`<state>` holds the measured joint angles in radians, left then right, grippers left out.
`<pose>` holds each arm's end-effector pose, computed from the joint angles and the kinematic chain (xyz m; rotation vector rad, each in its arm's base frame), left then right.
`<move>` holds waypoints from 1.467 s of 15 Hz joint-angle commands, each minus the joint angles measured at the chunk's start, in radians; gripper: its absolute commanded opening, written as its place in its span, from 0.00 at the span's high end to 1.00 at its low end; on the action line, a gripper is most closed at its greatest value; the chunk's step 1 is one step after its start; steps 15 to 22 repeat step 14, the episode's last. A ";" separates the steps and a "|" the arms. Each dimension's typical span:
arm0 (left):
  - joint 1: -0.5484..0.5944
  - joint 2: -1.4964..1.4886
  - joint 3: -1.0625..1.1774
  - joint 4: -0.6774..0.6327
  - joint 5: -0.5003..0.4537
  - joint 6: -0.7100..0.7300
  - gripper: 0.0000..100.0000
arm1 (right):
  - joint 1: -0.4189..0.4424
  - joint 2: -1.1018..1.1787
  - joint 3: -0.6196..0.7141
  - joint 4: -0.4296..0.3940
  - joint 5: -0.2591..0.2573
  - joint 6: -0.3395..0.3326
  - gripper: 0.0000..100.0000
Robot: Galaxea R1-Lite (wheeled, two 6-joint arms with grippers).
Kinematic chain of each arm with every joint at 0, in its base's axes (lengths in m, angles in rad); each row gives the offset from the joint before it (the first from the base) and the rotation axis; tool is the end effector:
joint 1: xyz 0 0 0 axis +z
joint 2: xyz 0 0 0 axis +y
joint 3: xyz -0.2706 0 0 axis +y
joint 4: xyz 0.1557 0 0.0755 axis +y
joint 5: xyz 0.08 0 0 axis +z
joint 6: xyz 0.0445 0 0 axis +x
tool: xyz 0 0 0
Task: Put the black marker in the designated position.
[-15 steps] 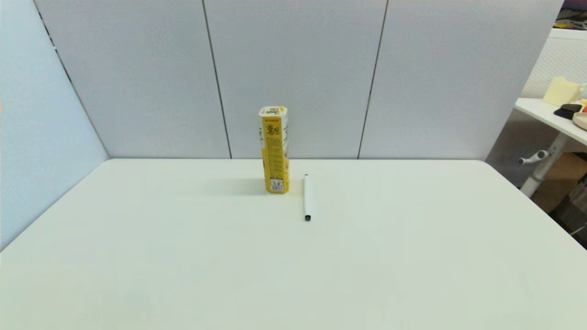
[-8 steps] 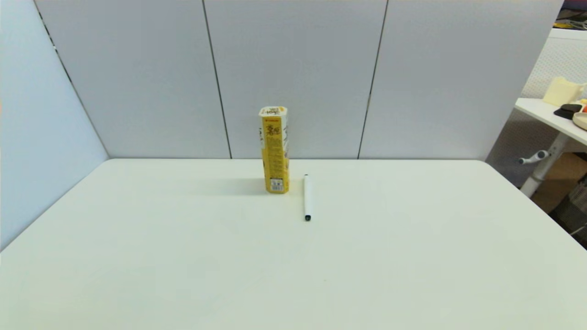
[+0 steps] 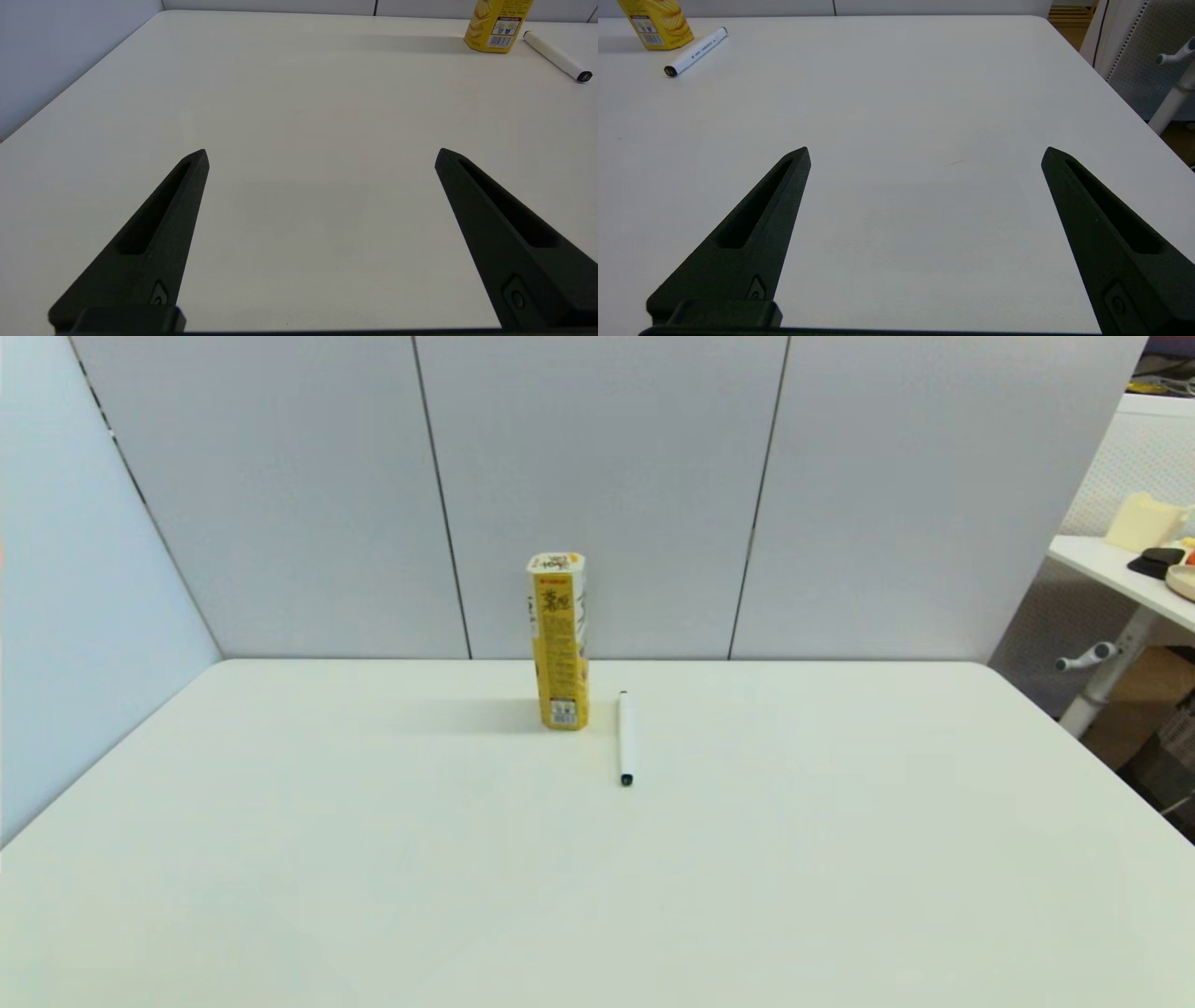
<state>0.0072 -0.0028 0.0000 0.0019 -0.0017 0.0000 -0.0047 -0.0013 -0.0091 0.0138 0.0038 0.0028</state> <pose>0.0094 0.0000 0.0753 0.0000 -0.0009 0.0055 0.0088 0.0001 0.0763 0.0028 0.0034 -0.0009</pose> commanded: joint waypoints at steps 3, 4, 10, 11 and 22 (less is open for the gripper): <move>0.000 0.001 0.000 0.000 0.000 0.000 0.00 | 0.000 0.001 0.000 0.000 0.001 0.000 0.00; 0.000 0.001 0.000 0.000 0.000 0.000 0.00 | 0.000 0.001 0.000 -0.002 0.002 -0.006 0.00; 0.000 0.001 0.000 0.000 0.000 0.000 0.00 | 0.000 0.001 -0.002 0.003 -0.002 -0.001 0.00; 0.000 0.001 0.000 0.000 0.000 0.000 0.00 | 0.000 0.001 0.000 0.000 -0.001 0.000 0.00; 0.000 0.001 0.000 0.000 0.000 0.000 0.00 | 0.000 0.001 0.000 0.000 -0.002 0.002 0.00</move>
